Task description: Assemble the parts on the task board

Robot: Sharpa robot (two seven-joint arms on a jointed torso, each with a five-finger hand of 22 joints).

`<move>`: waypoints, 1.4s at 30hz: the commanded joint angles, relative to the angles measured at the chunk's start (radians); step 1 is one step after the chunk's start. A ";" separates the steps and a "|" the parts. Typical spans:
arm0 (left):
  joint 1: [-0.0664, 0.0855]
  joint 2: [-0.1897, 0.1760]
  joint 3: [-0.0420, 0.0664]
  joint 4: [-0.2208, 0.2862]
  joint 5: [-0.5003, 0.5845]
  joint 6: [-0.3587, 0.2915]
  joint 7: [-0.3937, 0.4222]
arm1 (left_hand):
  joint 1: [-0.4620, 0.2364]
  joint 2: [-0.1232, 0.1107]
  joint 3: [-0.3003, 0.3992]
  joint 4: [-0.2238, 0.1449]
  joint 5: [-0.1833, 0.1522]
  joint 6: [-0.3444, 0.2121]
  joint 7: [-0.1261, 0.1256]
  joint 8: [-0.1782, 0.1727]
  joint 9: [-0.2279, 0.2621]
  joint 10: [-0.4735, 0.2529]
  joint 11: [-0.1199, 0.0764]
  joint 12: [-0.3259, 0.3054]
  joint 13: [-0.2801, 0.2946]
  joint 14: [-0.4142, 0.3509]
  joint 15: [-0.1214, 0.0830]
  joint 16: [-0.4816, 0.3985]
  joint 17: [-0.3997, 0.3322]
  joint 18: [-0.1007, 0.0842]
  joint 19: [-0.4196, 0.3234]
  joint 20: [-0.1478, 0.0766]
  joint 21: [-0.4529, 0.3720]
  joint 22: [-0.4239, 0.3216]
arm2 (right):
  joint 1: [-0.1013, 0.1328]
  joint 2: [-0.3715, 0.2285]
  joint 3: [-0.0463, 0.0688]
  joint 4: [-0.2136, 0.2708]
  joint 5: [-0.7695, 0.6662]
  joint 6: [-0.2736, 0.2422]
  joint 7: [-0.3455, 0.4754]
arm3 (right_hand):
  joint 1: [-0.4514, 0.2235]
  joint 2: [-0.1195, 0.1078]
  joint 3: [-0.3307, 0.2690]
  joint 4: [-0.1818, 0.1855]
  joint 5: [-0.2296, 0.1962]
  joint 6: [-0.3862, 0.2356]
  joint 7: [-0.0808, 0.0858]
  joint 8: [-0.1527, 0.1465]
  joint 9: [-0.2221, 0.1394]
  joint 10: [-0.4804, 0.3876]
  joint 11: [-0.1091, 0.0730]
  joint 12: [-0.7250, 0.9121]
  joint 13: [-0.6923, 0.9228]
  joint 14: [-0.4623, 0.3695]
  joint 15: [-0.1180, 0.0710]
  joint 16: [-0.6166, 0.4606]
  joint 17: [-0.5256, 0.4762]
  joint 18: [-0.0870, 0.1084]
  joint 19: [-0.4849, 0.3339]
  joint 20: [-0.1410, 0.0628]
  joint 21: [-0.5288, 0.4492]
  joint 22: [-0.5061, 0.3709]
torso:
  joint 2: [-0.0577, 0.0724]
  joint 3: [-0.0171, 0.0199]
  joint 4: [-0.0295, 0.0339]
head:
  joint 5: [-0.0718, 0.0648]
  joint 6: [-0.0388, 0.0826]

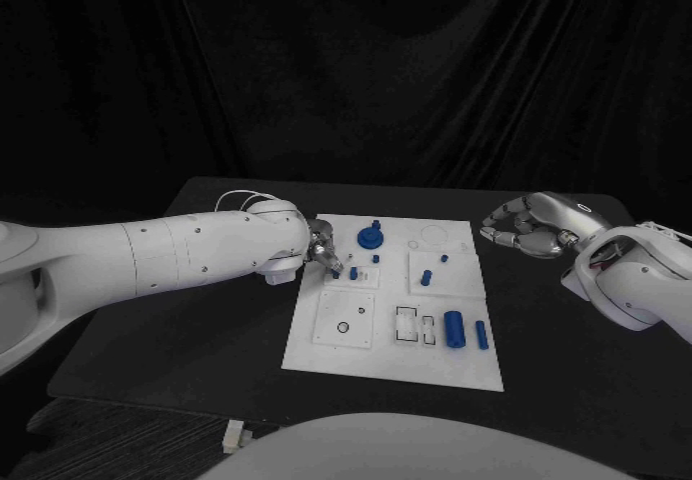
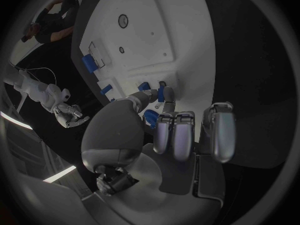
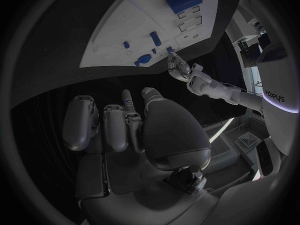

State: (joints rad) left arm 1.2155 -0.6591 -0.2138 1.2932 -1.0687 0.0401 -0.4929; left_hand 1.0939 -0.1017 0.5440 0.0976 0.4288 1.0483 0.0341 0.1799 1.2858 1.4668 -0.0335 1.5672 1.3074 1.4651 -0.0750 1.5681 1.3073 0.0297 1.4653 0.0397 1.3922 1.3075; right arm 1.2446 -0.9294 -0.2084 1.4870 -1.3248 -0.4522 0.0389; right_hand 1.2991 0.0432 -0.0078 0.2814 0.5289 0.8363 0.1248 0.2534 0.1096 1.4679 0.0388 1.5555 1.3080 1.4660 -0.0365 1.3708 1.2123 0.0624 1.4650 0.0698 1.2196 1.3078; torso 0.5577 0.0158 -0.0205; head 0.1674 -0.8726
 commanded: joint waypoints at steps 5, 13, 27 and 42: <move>-0.005 0.001 0.001 0.001 -0.003 0.013 0.015 | 0.001 0.012 0.021 -0.019 0.001 0.002 -0.005 0.004 0.001 0.104 -0.002 0.004 0.263 0.106 -0.004 0.003 0.263 0.016 -0.001 -0.006 -0.006 0.202 | -0.003 0.000 0.001 0.001 -0.002 -0.007 -0.001 | 0.012 0.002 0.008 -0.001 0.007 0.007 0.002 -0.006 -0.002 0.074 0.002 -0.006 0.216 0.041 0.001 -0.003 -0.002 0.013 -0.002 -0.001 -0.003 0.158 | 0.000 -0.0001 -0.0004 | 0.004 0.000; -0.008 -0.008 0.001 0.009 -0.003 0.024 0.008 | 0.001 0.012 0.021 -0.019 0.000 0.002 -0.005 0.004 0.001 0.104 -0.002 0.004 0.263 0.106 -0.004 0.003 0.263 0.016 -0.001 -0.006 -0.006 0.202 | -0.003 -0.001 0.001 0.000 -0.002 -0.003 -0.004 | 0.014 0.001 0.009 -0.001 0.013 0.007 0.002 -0.007 -0.003 0.074 0.002 -0.006 0.215 0.041 0.001 -0.004 -0.002 0.014 -0.002 -0.001 -0.004 0.158 | -0.001 0.0003 -0.0003 | 0.004 0.000; -0.011 -0.016 0.001 0.021 -0.003 0.021 0.013 | 0.001 0.013 0.021 -0.020 0.000 0.000 -0.005 0.004 0.002 0.104 -0.002 0.004 0.263 0.106 -0.004 0.003 0.263 0.017 -0.003 -0.006 -0.009 0.201 | -0.003 0.002 0.001 -0.002 -0.002 0.002 -0.010 | 0.015 0.001 0.010 -0.001 0.016 0.007 0.002 -0.007 -0.003 0.073 0.002 -0.006 0.215 0.041 0.001 -0.004 -0.003 0.014 -0.002 -0.001 -0.005 0.158 | 0.000 0.0003 -0.0003 | 0.005 0.000; -0.012 -0.024 0.001 0.030 -0.003 0.004 0.024 | 0.002 0.013 0.022 -0.023 0.000 0.000 -0.005 0.004 0.002 0.104 -0.002 0.004 0.263 0.106 -0.004 0.003 0.263 0.017 -0.004 -0.006 -0.010 0.201 | -0.003 0.003 0.001 -0.004 -0.002 0.005 -0.015 | 0.018 0.003 0.014 -0.001 0.020 0.006 0.002 -0.008 -0.004 0.073 0.002 -0.007 0.214 0.041 0.001 -0.005 -0.005 0.014 -0.002 -0.001 -0.007 0.158 | -0.001 0.0003 -0.0002 | 0.005 0.000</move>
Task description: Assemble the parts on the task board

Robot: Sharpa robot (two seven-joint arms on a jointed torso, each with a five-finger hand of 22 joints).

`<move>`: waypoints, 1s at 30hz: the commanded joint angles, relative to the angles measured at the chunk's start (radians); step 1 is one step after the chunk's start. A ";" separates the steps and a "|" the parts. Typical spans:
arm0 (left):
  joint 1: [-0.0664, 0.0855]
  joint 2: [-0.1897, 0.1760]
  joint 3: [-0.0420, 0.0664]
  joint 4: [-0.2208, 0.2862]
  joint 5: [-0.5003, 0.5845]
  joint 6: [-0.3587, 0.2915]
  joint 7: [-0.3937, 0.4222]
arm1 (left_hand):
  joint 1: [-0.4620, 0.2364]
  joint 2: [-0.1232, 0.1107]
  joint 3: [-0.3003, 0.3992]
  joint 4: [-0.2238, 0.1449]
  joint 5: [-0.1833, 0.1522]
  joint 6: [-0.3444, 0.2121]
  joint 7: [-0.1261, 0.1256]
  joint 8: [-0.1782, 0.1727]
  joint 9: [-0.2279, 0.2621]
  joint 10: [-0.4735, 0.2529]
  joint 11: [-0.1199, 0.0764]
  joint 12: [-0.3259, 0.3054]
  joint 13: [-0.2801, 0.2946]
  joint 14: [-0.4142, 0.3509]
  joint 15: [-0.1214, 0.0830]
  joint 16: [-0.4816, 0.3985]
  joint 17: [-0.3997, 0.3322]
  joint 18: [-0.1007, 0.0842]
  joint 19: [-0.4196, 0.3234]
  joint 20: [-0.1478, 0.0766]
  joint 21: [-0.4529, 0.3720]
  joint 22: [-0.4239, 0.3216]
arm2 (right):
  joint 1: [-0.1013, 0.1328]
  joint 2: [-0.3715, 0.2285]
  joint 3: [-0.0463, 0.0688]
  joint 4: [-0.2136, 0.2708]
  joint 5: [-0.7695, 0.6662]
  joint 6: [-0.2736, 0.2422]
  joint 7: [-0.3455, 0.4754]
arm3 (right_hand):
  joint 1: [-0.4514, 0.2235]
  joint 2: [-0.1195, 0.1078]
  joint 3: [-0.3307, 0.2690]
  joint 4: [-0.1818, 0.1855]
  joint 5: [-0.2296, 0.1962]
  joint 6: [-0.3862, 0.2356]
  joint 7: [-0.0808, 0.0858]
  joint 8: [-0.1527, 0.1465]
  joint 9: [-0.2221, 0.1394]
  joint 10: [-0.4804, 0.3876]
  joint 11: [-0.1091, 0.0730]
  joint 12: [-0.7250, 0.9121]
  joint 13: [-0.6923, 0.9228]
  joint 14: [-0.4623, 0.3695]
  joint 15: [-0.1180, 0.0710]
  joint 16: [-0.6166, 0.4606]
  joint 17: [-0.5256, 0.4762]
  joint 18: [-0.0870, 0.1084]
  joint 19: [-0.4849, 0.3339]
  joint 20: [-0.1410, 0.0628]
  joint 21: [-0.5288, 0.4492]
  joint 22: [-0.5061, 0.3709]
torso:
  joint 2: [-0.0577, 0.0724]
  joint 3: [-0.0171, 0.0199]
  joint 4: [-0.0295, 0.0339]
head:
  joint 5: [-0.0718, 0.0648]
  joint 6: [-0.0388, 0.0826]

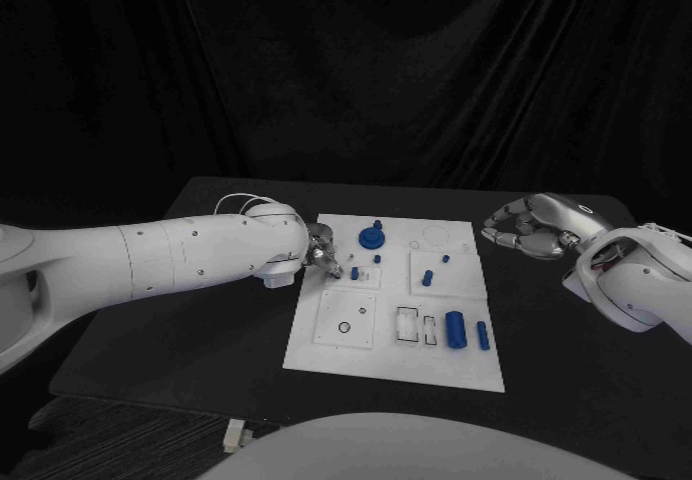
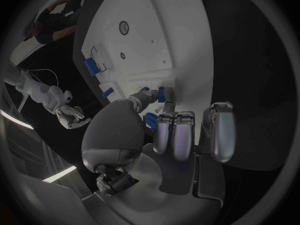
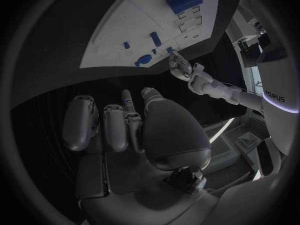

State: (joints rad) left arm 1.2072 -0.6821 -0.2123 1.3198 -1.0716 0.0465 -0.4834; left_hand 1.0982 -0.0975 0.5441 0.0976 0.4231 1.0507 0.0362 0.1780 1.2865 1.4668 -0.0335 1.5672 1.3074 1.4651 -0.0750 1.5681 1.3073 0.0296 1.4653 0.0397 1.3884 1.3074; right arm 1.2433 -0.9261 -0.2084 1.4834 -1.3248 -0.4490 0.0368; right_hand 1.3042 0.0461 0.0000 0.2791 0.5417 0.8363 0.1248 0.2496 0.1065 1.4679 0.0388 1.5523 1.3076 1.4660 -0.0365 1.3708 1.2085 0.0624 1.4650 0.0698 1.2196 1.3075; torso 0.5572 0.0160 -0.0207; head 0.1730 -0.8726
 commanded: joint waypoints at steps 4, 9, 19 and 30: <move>-0.003 -0.003 -0.001 0.006 0.000 -0.004 0.016 | -0.002 0.009 0.022 -0.023 0.006 -0.003 -0.007 0.006 0.002 0.104 -0.002 0.004 0.263 0.106 -0.004 0.003 0.264 0.017 -0.003 -0.006 -0.006 0.201 | -0.002 0.000 0.001 0.000 -0.002 0.003 -0.014 | 0.013 0.000 0.006 0.001 0.007 0.006 0.002 -0.004 -0.001 0.073 0.003 -0.004 0.214 0.041 0.001 -0.005 -0.002 0.014 -0.002 -0.001 -0.007 0.158 | 0.000 0.0001 0.0002 | -0.001 0.000; -0.003 -0.005 -0.001 0.008 0.000 0.000 0.016 | -0.002 0.009 0.022 -0.023 0.006 -0.002 -0.007 0.006 0.002 0.104 -0.002 0.004 0.263 0.106 -0.004 0.003 0.264 0.017 -0.003 -0.006 -0.006 0.202 | -0.002 -0.001 0.001 0.000 -0.002 0.004 -0.016 | 0.015 0.001 0.007 0.001 0.007 0.006 0.002 -0.005 -0.001 0.072 0.003 -0.004 0.213 0.041 0.001 -0.006 -0.003 0.014 -0.002 -0.001 -0.007 0.158 | 0.000 0.0000 -0.0003 | 0.000 0.000; -0.003 -0.002 -0.001 0.001 0.000 0.014 0.018 | -0.004 0.009 0.020 -0.024 0.003 0.000 -0.007 0.008 0.003 0.104 -0.002 0.004 0.263 0.106 -0.004 0.003 0.264 0.017 -0.005 -0.005 -0.008 0.201 | -0.002 0.000 0.001 0.000 -0.002 0.007 -0.020 | 0.016 0.002 0.008 0.000 0.008 0.006 0.002 -0.005 -0.002 0.072 0.003 -0.004 0.213 0.041 0.001 -0.006 -0.003 0.014 -0.003 -0.001 -0.008 0.158 | -0.001 0.0000 -0.0005 | -0.001 0.000; -0.004 0.014 -0.001 -0.020 0.000 0.038 0.009 | -0.034 0.022 -0.005 -0.015 -0.085 -0.004 -0.005 0.003 -0.003 0.103 0.001 0.002 0.262 0.106 -0.001 0.003 0.264 0.020 -0.011 -0.003 -0.019 0.198 | -0.003 0.001 0.001 -0.001 -0.002 0.010 -0.020 | 0.020 0.003 0.011 -0.001 0.008 0.006 0.003 -0.006 -0.003 0.072 0.003 -0.005 0.212 0.040 0.001 -0.007 -0.005 0.014 -0.003 -0.001 -0.010 0.157 | 0.000 -0.0003 -0.0005 | -0.001 0.000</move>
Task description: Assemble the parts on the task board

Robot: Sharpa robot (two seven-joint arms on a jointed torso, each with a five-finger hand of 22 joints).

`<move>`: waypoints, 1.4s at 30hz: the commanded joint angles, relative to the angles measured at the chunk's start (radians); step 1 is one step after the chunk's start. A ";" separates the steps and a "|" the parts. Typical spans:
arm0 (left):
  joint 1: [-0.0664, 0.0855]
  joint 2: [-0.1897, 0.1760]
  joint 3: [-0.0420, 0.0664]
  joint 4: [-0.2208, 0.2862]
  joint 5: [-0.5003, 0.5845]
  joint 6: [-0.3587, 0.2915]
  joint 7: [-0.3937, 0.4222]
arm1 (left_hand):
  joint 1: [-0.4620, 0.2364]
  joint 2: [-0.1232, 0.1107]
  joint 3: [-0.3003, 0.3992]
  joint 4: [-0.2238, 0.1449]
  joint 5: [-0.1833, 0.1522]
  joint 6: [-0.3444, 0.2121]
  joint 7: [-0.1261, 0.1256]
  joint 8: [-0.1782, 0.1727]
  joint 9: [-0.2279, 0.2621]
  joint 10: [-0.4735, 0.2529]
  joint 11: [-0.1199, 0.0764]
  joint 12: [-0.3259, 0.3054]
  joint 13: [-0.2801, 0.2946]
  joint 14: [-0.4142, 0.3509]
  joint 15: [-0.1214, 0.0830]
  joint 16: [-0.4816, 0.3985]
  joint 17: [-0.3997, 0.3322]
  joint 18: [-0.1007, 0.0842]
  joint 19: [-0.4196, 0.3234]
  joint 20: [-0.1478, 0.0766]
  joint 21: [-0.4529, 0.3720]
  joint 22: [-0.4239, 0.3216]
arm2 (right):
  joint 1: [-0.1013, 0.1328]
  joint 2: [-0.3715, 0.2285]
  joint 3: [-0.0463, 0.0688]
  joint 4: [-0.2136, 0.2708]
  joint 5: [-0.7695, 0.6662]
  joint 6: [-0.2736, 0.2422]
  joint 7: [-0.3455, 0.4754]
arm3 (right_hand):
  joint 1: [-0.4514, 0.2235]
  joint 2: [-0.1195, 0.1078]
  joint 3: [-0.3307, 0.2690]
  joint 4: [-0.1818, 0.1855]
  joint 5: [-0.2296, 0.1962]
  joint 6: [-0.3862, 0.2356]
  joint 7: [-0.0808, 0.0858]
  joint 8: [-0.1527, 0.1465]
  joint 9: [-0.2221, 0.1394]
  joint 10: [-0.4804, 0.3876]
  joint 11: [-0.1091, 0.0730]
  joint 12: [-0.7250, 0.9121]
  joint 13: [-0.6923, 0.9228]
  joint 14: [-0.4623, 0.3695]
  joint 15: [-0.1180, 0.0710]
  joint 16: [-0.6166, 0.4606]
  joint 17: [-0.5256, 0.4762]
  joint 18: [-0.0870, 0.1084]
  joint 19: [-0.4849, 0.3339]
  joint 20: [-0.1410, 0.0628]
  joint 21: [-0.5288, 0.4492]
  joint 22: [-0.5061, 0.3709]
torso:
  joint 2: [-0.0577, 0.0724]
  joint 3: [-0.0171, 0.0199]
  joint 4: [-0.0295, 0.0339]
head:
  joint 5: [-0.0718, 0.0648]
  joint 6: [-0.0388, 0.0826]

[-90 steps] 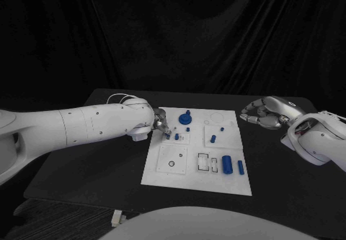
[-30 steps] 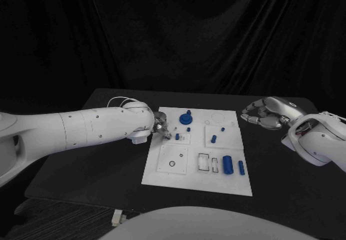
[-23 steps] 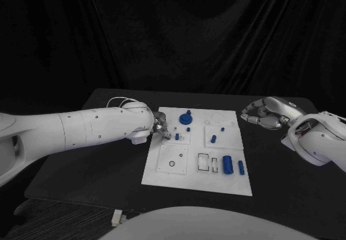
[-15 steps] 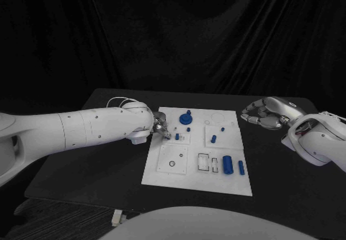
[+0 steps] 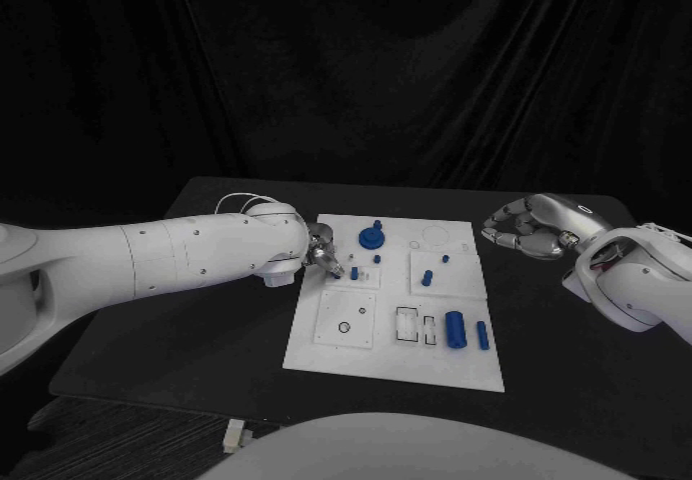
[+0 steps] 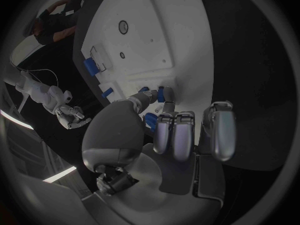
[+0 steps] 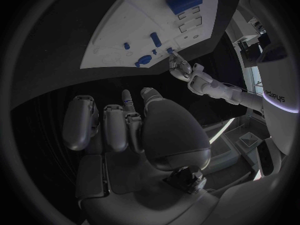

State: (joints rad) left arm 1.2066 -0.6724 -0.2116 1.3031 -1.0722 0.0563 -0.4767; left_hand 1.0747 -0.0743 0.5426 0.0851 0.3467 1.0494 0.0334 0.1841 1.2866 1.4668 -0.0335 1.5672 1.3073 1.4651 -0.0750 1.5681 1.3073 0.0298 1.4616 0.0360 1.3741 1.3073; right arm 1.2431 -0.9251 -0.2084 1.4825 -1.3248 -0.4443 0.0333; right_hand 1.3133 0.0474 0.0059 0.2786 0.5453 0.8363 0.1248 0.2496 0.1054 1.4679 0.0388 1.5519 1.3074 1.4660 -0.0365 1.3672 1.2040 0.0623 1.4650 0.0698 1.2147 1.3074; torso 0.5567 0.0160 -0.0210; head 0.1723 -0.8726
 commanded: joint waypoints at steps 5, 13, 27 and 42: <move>-0.003 0.008 -0.001 -0.009 0.001 0.033 -0.003 | -0.051 0.014 -0.063 0.036 -0.085 -0.005 0.003 -0.015 -0.020 0.100 0.006 0.000 0.259 0.106 0.004 0.003 0.263 0.021 -0.012 0.005 -0.013 0.196 | -0.003 0.000 0.001 0.001 -0.002 0.006 -0.017 | 0.011 0.001 0.005 0.000 0.004 0.006 0.003 -0.006 -0.002 0.072 0.003 -0.004 0.213 0.040 0.001 -0.004 -0.001 0.014 -0.003 -0.001 -0.005 0.157 | 0.001 -0.0001 0.0000 | -0.001 0.000; -0.003 0.010 -0.001 -0.012 0.001 0.037 -0.010 | -0.102 0.025 -0.183 0.108 -0.212 0.002 0.013 -0.040 -0.067 0.097 0.015 -0.002 0.257 0.106 0.011 0.003 0.263 0.022 -0.015 0.012 -0.020 0.194 | -0.004 0.002 0.001 0.000 -0.002 0.006 -0.016 | 0.013 0.002 0.007 -0.001 0.005 0.005 0.003 -0.006 -0.002 0.072 0.003 -0.004 0.212 0.040 0.001 -0.004 -0.001 0.015 -0.003 -0.001 -0.006 0.157 | 0.001 -0.0002 0.0001 | -0.001 0.000; -0.005 0.010 -0.001 -0.014 0.001 0.045 -0.023 | -0.196 0.048 -0.345 0.206 -0.295 -0.021 0.025 -0.036 -0.074 0.094 0.026 -0.004 0.255 0.106 0.020 0.003 0.263 0.024 -0.019 0.021 -0.030 0.192 | -0.006 0.002 0.001 -0.001 -0.002 0.009 -0.015 | 0.015 0.001 0.008 -0.001 0.005 0.006 0.003 -0.006 -0.002 0.072 0.003 -0.004 0.213 0.040 0.001 -0.004 -0.002 0.014 -0.003 -0.001 -0.005 0.157 | 0.001 -0.0001 0.0001 | -0.001 0.000; -0.006 -0.002 -0.001 -0.005 0.001 0.001 0.001 | -0.171 0.106 -0.372 0.202 -0.224 -0.027 0.017 0.012 -0.040 0.096 0.020 -0.003 0.256 0.106 0.016 0.003 0.263 0.024 -0.017 0.018 -0.028 0.192 | -0.008 0.003 0.001 -0.003 -0.002 0.013 -0.017 | 0.015 0.001 0.008 -0.001 0.005 0.006 0.003 -0.006 -0.002 0.072 0.003 -0.004 0.213 0.040 0.001 -0.004 -0.002 0.014 -0.003 -0.001 -0.005 0.157 | 0.000 -0.0002 0.0002 | 0.000 0.000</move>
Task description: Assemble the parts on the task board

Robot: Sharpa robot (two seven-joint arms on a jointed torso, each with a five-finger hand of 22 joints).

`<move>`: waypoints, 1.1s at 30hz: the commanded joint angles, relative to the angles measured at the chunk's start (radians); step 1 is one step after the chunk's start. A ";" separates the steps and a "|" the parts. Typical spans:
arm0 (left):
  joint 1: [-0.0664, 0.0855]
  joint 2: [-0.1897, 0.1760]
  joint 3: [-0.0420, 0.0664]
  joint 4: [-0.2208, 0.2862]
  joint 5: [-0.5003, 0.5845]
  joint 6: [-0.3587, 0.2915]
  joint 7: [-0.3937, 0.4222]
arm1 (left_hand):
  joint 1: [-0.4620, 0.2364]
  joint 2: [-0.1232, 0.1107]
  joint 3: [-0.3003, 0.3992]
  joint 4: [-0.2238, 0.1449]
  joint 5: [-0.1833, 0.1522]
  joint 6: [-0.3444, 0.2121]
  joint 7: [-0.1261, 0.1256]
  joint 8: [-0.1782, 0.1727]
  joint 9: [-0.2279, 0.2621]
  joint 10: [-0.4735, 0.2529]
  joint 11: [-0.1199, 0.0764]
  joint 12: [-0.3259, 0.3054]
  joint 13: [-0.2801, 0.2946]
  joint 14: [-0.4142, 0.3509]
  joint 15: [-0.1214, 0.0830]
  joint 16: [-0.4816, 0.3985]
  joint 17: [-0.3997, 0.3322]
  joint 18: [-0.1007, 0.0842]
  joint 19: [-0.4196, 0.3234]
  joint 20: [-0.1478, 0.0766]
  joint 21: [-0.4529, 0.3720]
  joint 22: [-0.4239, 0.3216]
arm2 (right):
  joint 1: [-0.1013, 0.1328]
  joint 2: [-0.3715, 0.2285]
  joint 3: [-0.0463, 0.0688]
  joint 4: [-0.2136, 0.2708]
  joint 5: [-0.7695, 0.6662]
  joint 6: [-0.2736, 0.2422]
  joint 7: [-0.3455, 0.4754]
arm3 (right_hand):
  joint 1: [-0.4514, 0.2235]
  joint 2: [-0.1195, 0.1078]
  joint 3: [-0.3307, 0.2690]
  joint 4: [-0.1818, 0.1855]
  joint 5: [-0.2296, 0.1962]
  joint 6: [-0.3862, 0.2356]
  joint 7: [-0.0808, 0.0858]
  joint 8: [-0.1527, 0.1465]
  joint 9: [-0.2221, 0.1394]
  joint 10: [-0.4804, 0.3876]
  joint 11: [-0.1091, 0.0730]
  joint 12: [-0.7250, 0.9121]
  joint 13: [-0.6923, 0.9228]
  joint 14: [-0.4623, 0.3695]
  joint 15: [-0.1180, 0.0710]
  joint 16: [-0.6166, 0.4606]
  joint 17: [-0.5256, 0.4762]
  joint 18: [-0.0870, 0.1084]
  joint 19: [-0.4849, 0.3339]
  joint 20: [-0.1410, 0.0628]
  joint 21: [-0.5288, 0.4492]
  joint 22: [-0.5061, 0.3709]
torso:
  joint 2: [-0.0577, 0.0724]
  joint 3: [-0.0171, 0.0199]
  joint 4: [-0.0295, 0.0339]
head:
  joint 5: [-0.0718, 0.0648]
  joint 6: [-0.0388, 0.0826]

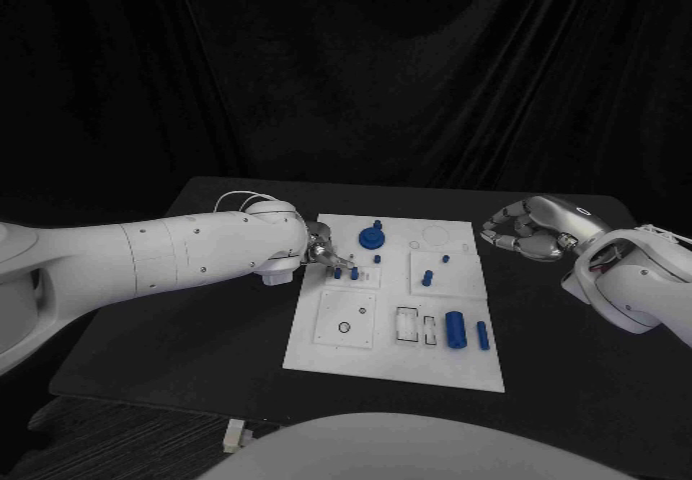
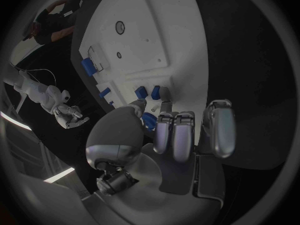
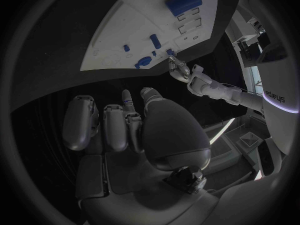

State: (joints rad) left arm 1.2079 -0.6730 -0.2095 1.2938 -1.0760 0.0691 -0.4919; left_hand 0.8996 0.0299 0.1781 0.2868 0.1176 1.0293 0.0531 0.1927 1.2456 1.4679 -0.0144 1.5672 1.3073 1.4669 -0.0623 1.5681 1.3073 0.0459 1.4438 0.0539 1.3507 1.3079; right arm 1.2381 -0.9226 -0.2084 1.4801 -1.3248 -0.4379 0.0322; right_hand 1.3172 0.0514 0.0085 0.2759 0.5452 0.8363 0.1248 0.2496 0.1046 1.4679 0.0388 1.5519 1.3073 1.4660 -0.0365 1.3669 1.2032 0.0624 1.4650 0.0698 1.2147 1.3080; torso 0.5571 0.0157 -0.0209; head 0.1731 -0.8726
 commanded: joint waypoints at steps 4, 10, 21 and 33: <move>-0.007 -0.008 -0.004 0.010 0.004 -0.074 0.055 | 0.010 0.022 -0.015 0.004 0.057 -0.019 -0.003 0.020 0.012 0.097 0.000 -0.001 0.258 0.104 0.003 0.003 0.263 0.007 0.003 -0.001 0.000 0.193 | -0.003 0.001 0.001 -0.001 -0.002 0.007 -0.016 | 0.012 -0.003 0.006 0.001 0.006 0.006 0.003 -0.007 -0.002 0.071 0.003 -0.004 0.212 0.040 0.001 -0.003 0.000 0.015 -0.003 -0.001 -0.006 0.156 | 0.000 0.0003 0.0002 | -0.001 0.000; -0.007 -0.023 -0.003 0.026 0.004 -0.150 0.104 | 0.025 0.033 -0.043 0.004 0.233 -0.043 -0.005 0.052 0.032 0.098 -0.002 0.000 0.259 0.104 0.001 0.003 0.263 0.006 0.004 -0.003 0.002 0.194 | -0.003 0.002 0.001 -0.003 -0.002 0.009 -0.016 | 0.013 -0.003 0.007 0.001 0.006 0.006 0.003 -0.007 -0.002 0.071 0.003 -0.005 0.212 0.040 0.001 -0.004 -0.001 0.015 -0.003 -0.001 -0.006 0.156 | 0.000 0.0002 0.0001 | -0.001 0.000; -0.003 -0.044 -0.003 0.047 0.004 -0.205 0.151 | 0.031 0.048 -0.057 0.008 0.276 -0.051 -0.005 0.064 0.034 0.098 -0.002 -0.001 0.259 0.104 0.001 0.003 0.263 0.006 0.004 -0.003 0.003 0.194 | -0.003 0.003 0.001 -0.005 -0.002 0.010 -0.018 | 0.013 -0.003 0.007 0.002 0.006 0.006 0.003 -0.007 -0.003 0.071 0.003 -0.004 0.212 0.040 0.001 -0.004 -0.001 0.015 -0.003 -0.001 -0.007 0.156 | -0.001 0.0004 0.0002 | -0.003 0.000; 0.036 -0.049 -0.003 0.048 -0.102 -0.292 0.318 | 0.298 -0.025 -0.022 -0.077 0.290 -0.128 0.011 0.039 -0.022 0.014 0.012 -0.065 0.191 0.104 0.014 0.003 0.263 0.017 -0.041 0.004 -0.052 0.177 | -0.003 0.000 0.001 -0.004 -0.002 0.009 -0.020 | 0.012 -0.002 0.008 0.003 0.005 0.006 0.004 -0.007 -0.003 0.071 0.004 -0.004 0.212 0.040 0.002 -0.004 -0.001 0.015 -0.003 0.000 -0.007 0.156 | 0.000 0.0003 -0.0004 | -0.006 0.000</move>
State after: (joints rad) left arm 1.2376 -0.7258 -0.2134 1.3416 -1.1055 -0.1754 -0.2904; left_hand 1.1880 0.0089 0.1567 0.2142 0.4091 0.9062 0.0619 0.2358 1.2277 1.4600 -0.0067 1.5064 1.3076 1.4659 -0.0535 1.5661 1.3073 0.0466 1.4039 0.0580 1.3002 1.3076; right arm 1.2377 -0.9213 -0.2084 1.4755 -1.3248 -0.4322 0.0296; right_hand 1.3213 0.0472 0.0113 0.2786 0.5452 0.8363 0.1248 0.2455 0.1024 1.4679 0.0388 1.5520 1.3074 1.4660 -0.0365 1.3669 1.2024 0.0623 1.4650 0.0698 1.2108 1.3076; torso 0.5566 0.0161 -0.0207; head 0.1666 -0.8726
